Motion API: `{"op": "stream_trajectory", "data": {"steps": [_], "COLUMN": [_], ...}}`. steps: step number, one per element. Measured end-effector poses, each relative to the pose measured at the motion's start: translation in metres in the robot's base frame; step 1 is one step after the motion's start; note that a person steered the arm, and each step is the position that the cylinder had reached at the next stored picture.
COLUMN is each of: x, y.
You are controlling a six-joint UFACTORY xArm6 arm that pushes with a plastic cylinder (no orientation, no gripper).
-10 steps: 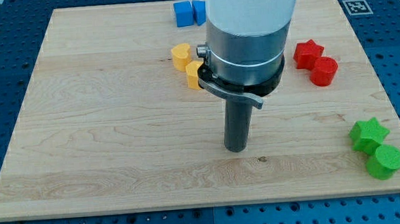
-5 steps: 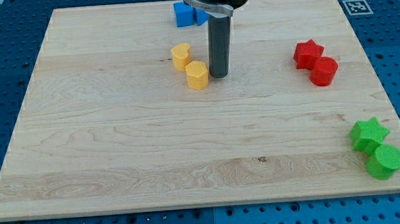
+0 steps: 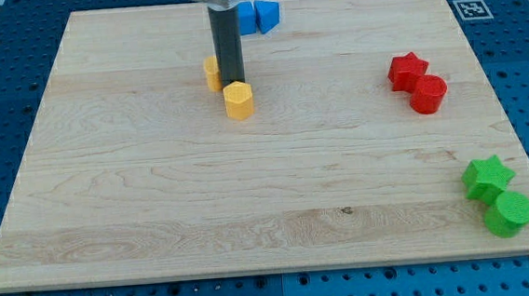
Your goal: Move the heart to the top left side of the board
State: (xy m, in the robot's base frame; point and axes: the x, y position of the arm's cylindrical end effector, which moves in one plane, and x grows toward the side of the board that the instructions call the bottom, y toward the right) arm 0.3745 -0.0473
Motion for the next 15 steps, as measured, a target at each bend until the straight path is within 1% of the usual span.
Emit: {"op": "stream_trajectory", "data": {"steps": [1, 3, 4, 6, 7, 8, 9, 10, 11, 12, 13, 14, 15], "x": [0.0, -0.034, -0.035, -0.035, -0.041, -0.045, -0.041, -0.039, -0.041, -0.05, -0.074, -0.087, -0.089], "y": [-0.003, -0.02, -0.038, -0.097, -0.103, -0.102, -0.082, -0.049, -0.042, -0.049, -0.063, -0.075, -0.079]}}
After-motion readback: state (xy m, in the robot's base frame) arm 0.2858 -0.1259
